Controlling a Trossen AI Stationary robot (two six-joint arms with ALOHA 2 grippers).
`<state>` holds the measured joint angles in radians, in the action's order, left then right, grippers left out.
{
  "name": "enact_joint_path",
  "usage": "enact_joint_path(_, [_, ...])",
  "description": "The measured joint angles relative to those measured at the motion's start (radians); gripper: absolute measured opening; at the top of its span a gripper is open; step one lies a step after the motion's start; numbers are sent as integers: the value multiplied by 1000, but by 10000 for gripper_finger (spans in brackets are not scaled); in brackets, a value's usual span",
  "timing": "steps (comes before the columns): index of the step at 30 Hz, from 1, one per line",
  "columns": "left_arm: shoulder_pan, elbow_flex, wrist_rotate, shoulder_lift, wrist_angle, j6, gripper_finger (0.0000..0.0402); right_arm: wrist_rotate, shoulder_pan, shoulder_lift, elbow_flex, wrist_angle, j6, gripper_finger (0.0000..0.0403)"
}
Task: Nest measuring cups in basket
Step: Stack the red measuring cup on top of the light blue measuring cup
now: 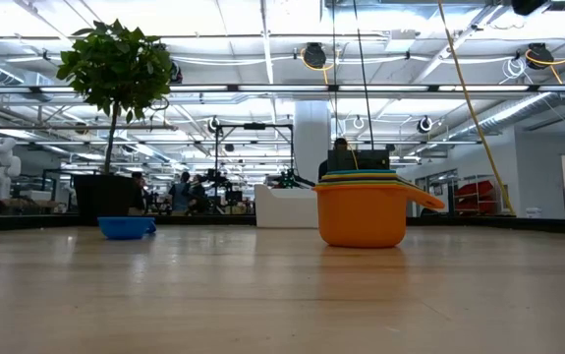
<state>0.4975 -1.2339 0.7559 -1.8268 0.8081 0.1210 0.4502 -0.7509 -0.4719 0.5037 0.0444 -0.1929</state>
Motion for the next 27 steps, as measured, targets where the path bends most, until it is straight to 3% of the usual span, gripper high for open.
enact_joint_path(5, [65,0,170,102,-212,-50,278,-1,20,-28,-26,9,-98,1])
enact_joint_path(9, [96,0,197,146,-304,-97,273,-16,68,-66,-110,157,-159,1])
enact_joint_path(12, [103,0,222,152,-336,-93,256,-85,128,-100,-190,300,-218,1])
enact_joint_path(17, [91,0,224,152,-379,-91,229,-289,280,-141,-276,420,-323,1])
enact_joint_path(23, [54,0,224,152,-385,-92,209,-656,511,-217,-263,420,-430,0])
enact_joint_path(27, [36,0,225,152,-387,-92,204,-834,636,-296,-250,434,-468,0])
